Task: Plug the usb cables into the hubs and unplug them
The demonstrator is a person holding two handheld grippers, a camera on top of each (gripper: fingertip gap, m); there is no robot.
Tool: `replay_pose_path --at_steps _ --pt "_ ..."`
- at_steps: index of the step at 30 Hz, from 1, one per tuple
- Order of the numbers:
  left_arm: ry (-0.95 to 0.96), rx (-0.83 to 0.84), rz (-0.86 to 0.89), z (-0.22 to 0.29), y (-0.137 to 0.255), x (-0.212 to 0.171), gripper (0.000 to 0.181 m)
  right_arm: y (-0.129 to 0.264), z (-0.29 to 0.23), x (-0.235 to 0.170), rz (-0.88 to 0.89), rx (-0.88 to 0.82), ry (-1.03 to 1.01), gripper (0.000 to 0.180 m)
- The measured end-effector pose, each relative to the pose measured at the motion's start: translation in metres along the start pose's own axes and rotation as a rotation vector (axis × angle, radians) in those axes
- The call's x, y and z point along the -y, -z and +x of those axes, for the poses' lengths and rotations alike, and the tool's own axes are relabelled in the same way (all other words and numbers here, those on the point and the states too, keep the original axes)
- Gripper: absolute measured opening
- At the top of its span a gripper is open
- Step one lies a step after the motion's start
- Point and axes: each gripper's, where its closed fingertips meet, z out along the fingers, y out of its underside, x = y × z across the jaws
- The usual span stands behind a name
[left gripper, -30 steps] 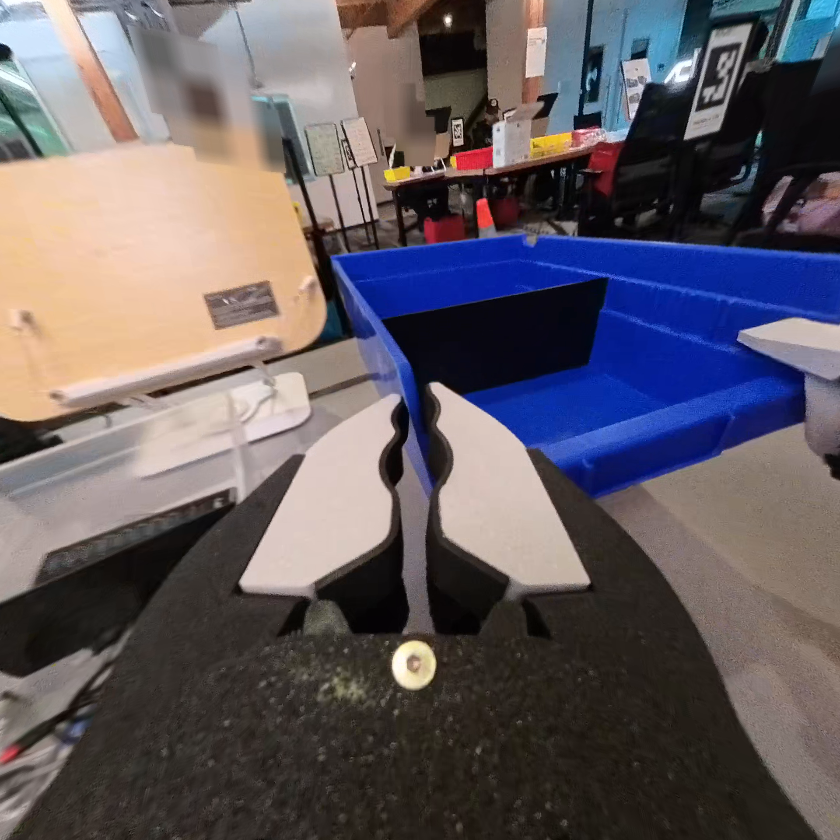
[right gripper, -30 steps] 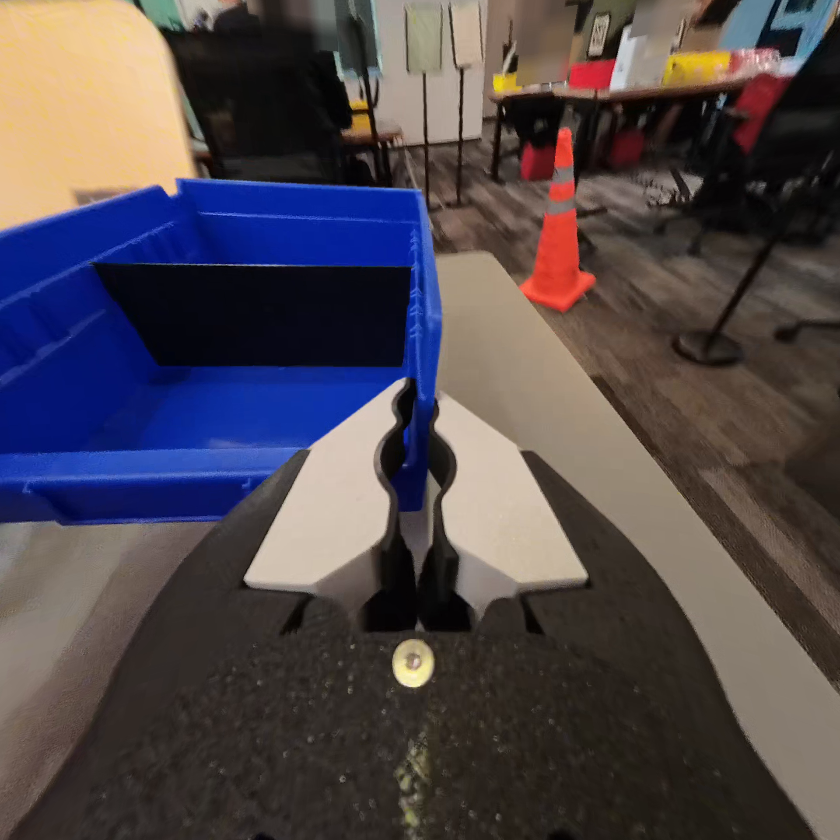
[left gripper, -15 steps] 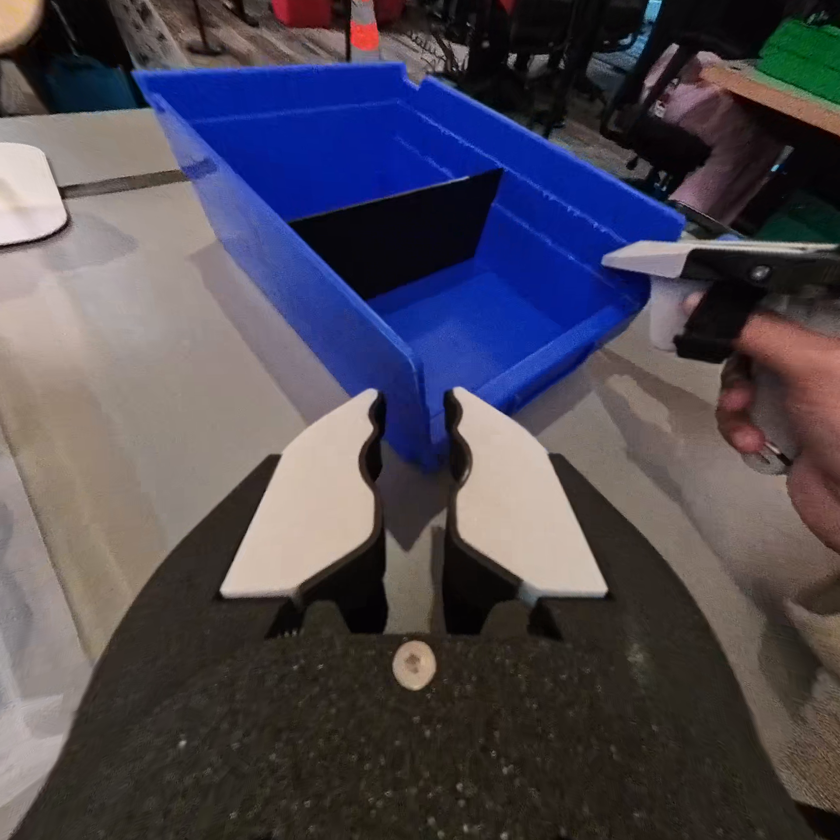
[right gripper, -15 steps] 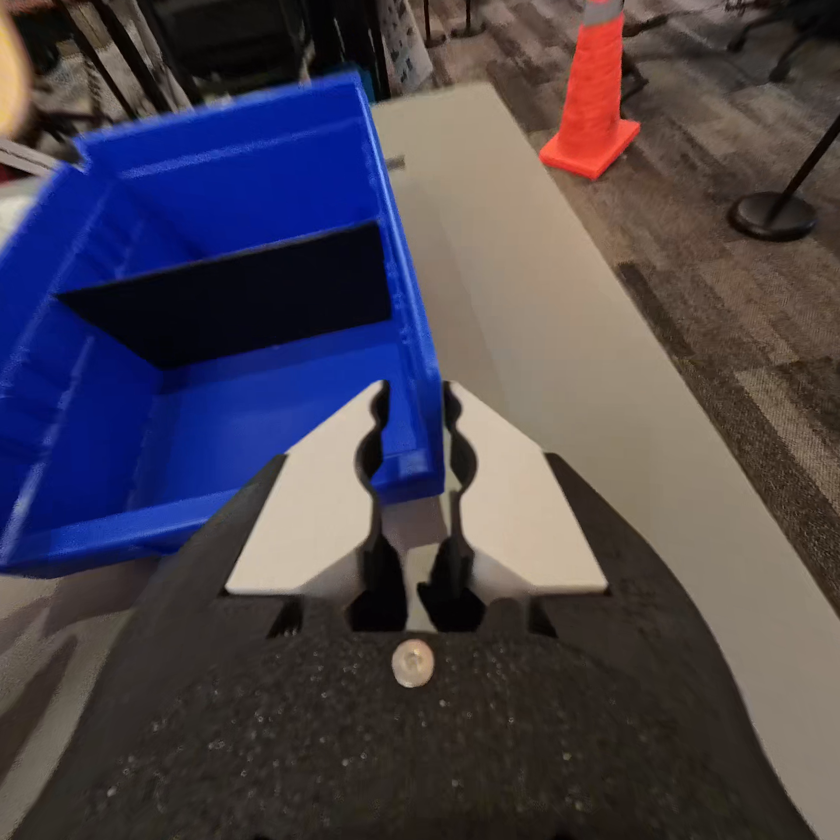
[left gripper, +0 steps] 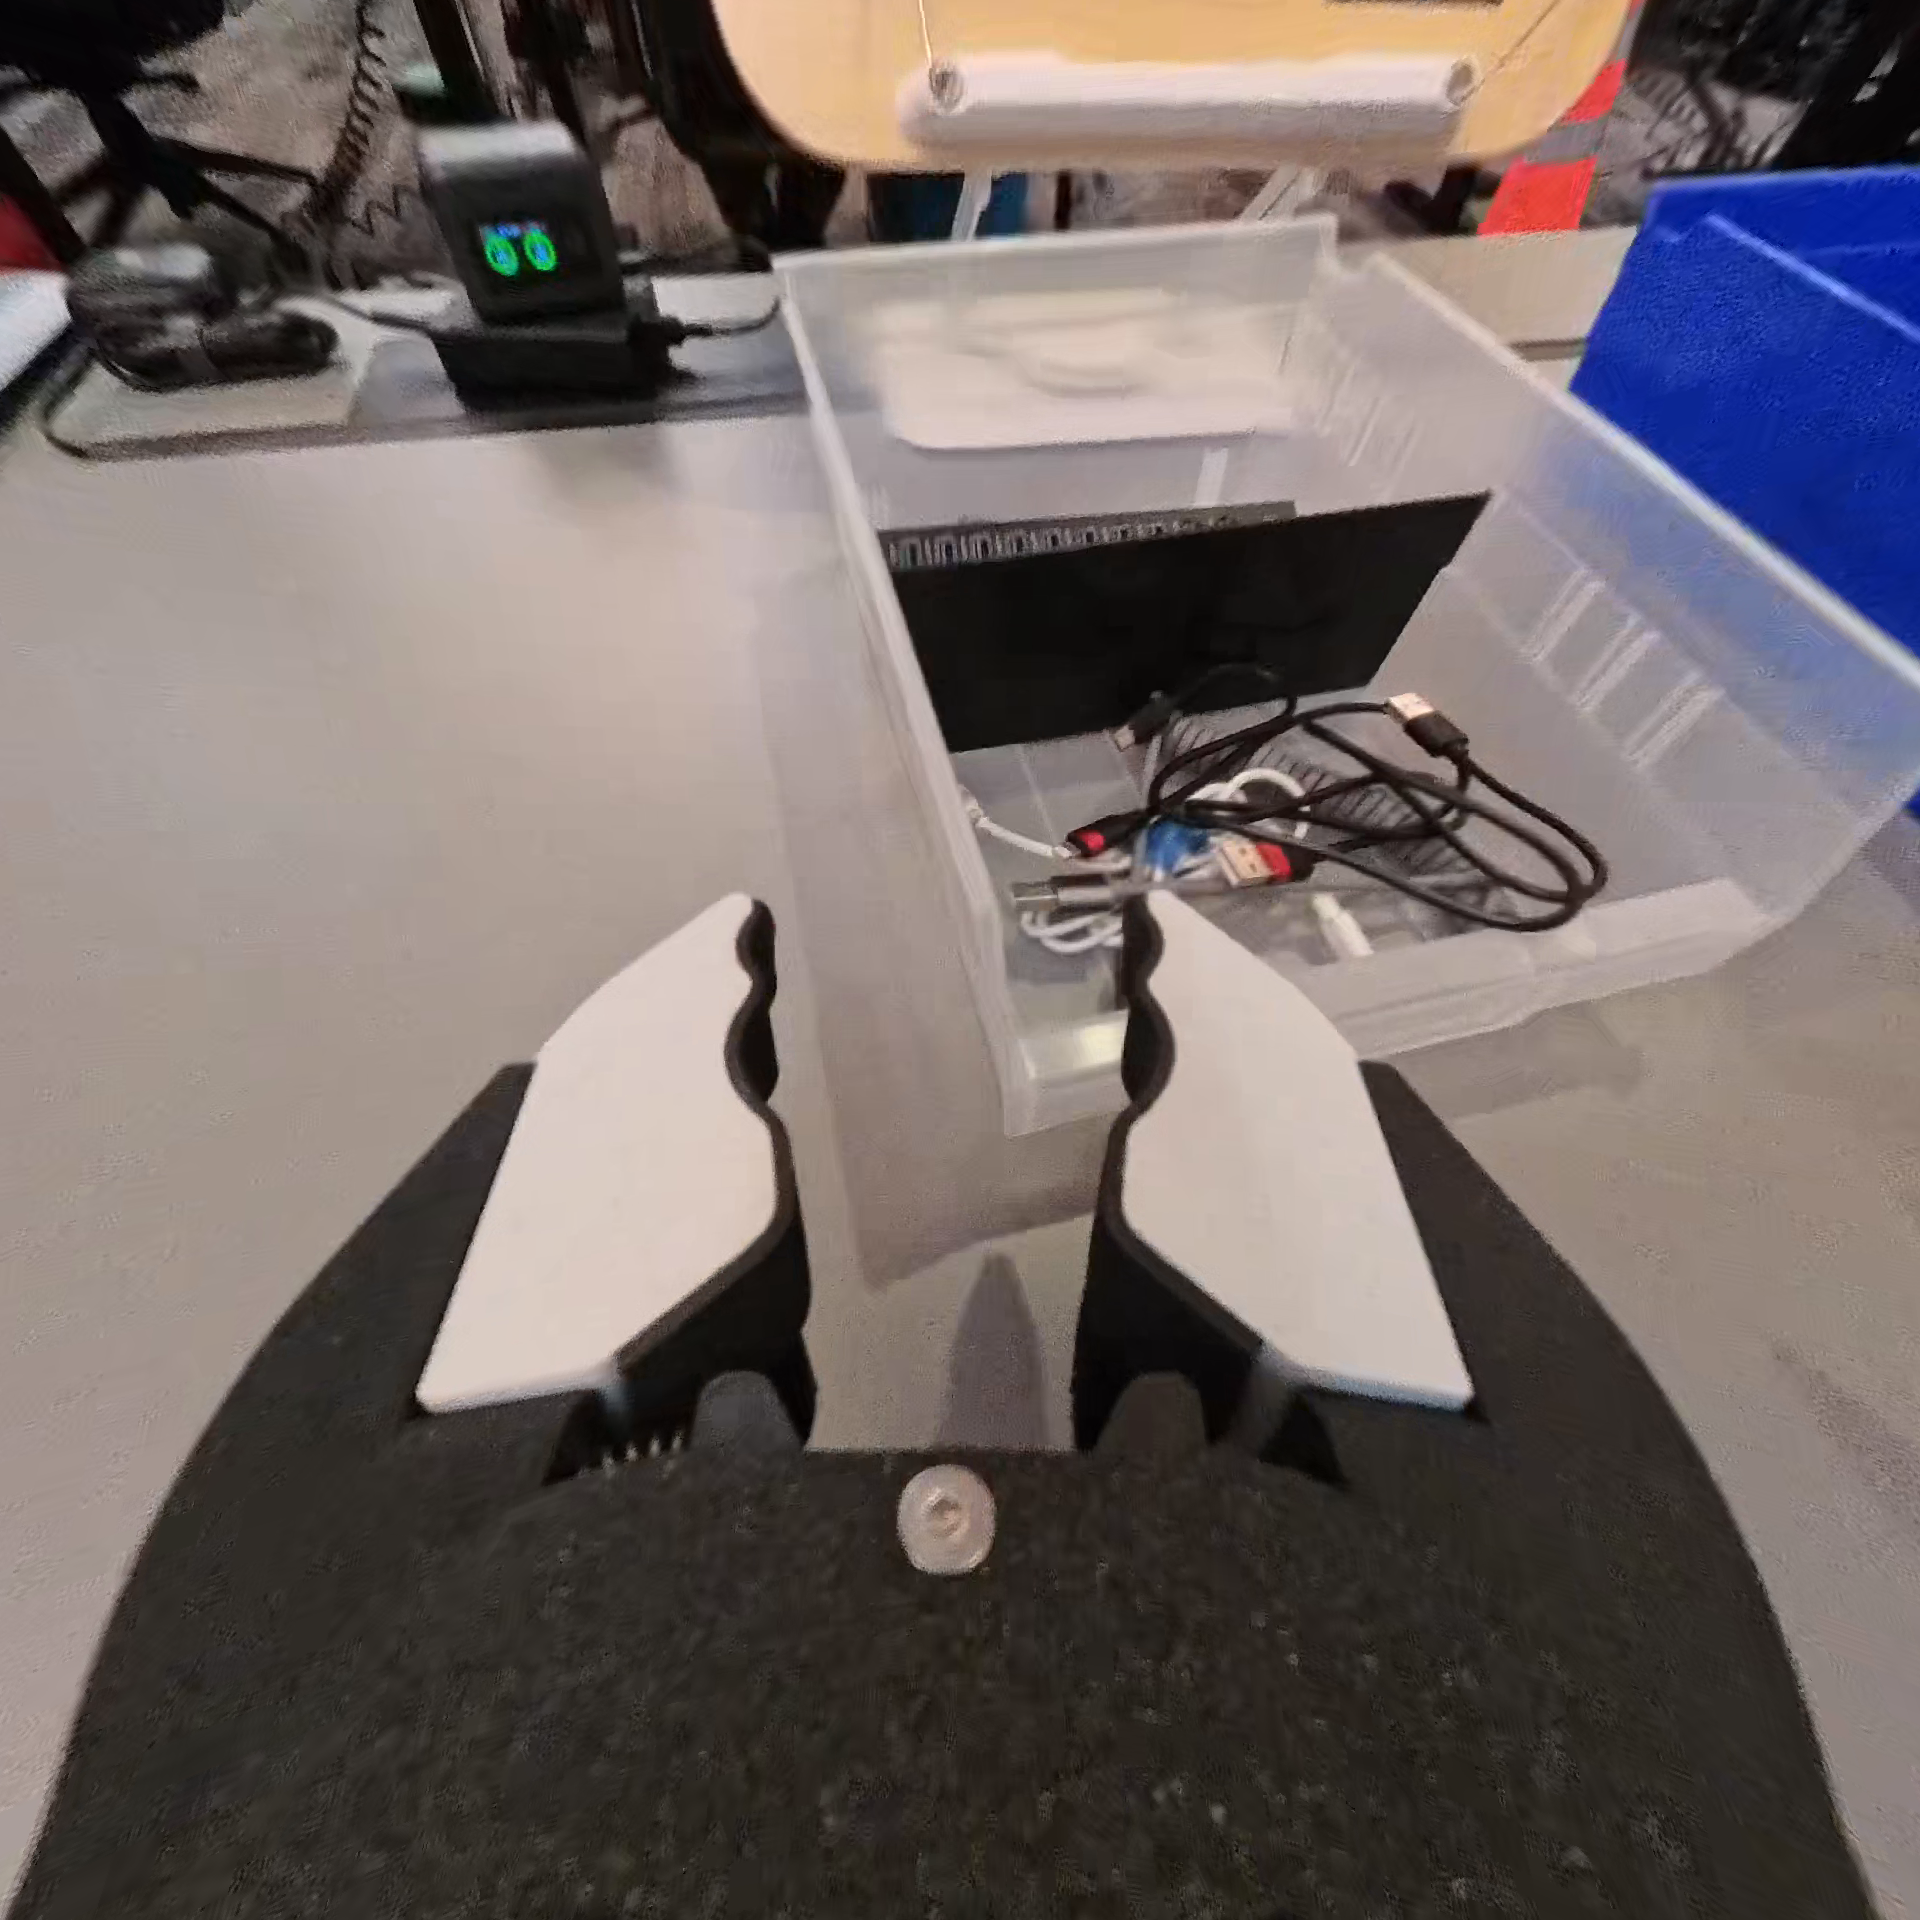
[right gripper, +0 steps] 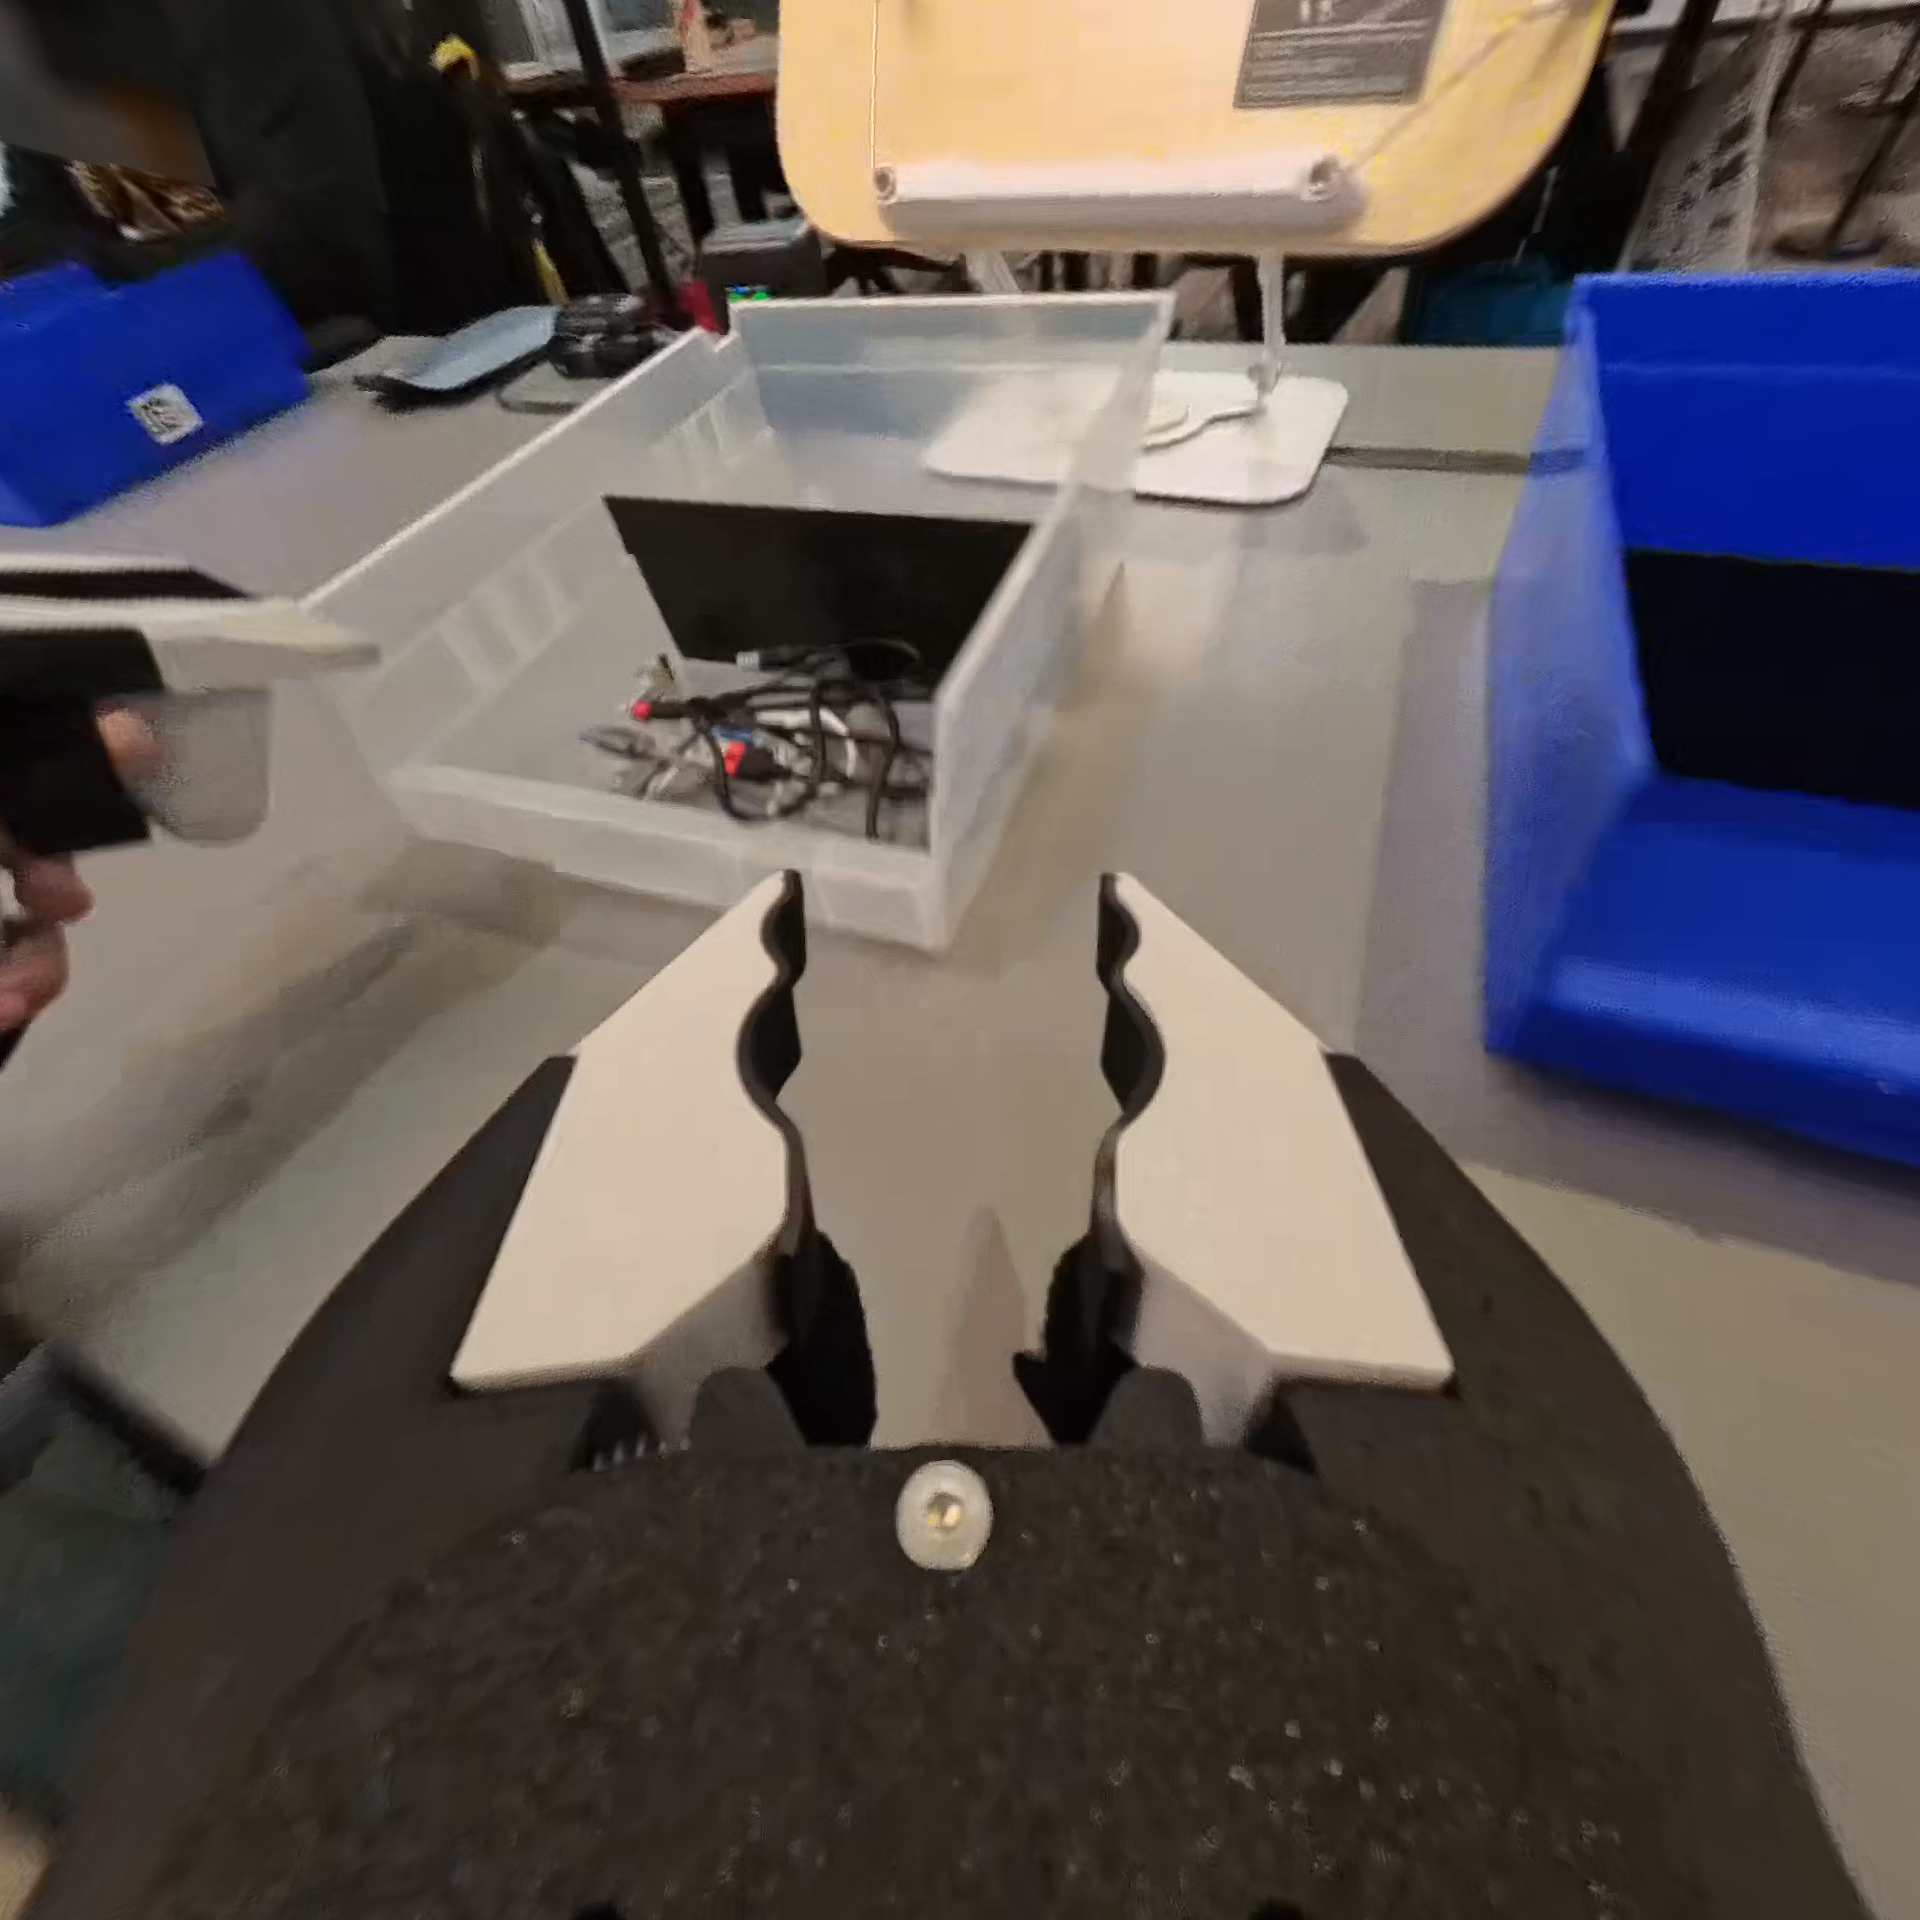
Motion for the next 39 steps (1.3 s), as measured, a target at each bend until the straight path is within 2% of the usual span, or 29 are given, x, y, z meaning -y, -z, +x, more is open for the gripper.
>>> replay_pose_path --at_steps 3,5,6,7,8,9,13,18,22,25,26,28,30,31,32,35,37,39 --pt "0.005 -0.049 -0.038 0.003 -0.034 -0.010 0.057 -0.059 -0.001 0.016 0.051 -0.115 0.052 0.059" --pt "0.043 -0.120 -0.061 0.011 -0.049 -0.013 0.055 -0.099 -0.001 0.003 -0.039 -0.141 0.053 0.054" --pt "0.103 -0.158 -0.049 0.013 -0.051 -0.011 0.038 -0.113 -0.005 -0.005 -0.085 -0.121 0.039 0.047" --pt "0.148 -0.157 -0.047 0.009 -0.053 -0.009 0.026 -0.118 -0.001 -0.003 -0.080 -0.157 -0.015 0.048" --pt "0.137 -0.137 -0.057 0.003 -0.053 -0.008 0.017 -0.116 0.005 -0.001 -0.078 -0.211 -0.064 0.030" --pt "0.102 -0.104 -0.072 -0.003 -0.052 -0.008 0.013 -0.112 0.012 0.000 -0.091 -0.278 -0.101 0.003" --pt "0.068 -0.001 -0.068 -0.044 -0.035 -0.012 0.005 -0.117 -0.027 0.007 -0.067 -0.292 -0.034 0.003" --pt "0.042 0.082 -0.079 -0.141 -0.006 -0.007 0.003 -0.154 -0.119 0.022 -0.043 -0.219 -0.019 0.003" --pt "0.000 0.090 -0.119 -0.212 -0.014 -0.003 0.004 -0.204 -0.174 0.020 -0.102 -0.201 0.025 0.004" --pt "0.020 0.066 -0.122 -0.239 -0.024 -0.013 0.005 -0.223 -0.194 0.018 -0.091 -0.195 0.054 0.005" --pt "0.043 0.047 -0.104 -0.240 -0.025 -0.013 0.005 -0.224 -0.194 0.019 -0.098 -0.196 0.071 0.005" --pt "0.069 0.054 -0.106 -0.242 -0.023 -0.013 0.006 -0.223 -0.200 0.017 -0.115 -0.093 0.086 0.010" --pt "0.045 0.089 -0.104 -0.240 -0.017 -0.010 0.008 -0.209 -0.208 0.006 -0.234 0.134 0.145 0.019" --pt "0.033 0.108 -0.083 -0.238 -0.011 -0.006 0.021 -0.197 -0.207 0.003 -0.290 0.251 0.147 0.031" --pt "0.028 0.133 -0.067 -0.236 -0.004 -0.001 0.030 -0.184 -0.201 0.008 -0.311 0.355 0.134 0.040" --pt "0.060 0.225 -0.025 -0.226 0.027 0.009 0.041 -0.136 -0.175 0.043 -0.259 0.651 0.051 0.043" --pt "0.111 0.254 0.001 -0.207 0.050 0.013 0.043 -0.110 -0.138 0.057 -0.214 0.707 -0.018 0.047" --pt "0.177 0.174 -0.006 -0.166 0.057 0.006 0.043 -0.087 -0.092 0.057 -0.164 0.648 -0.038 0.047"
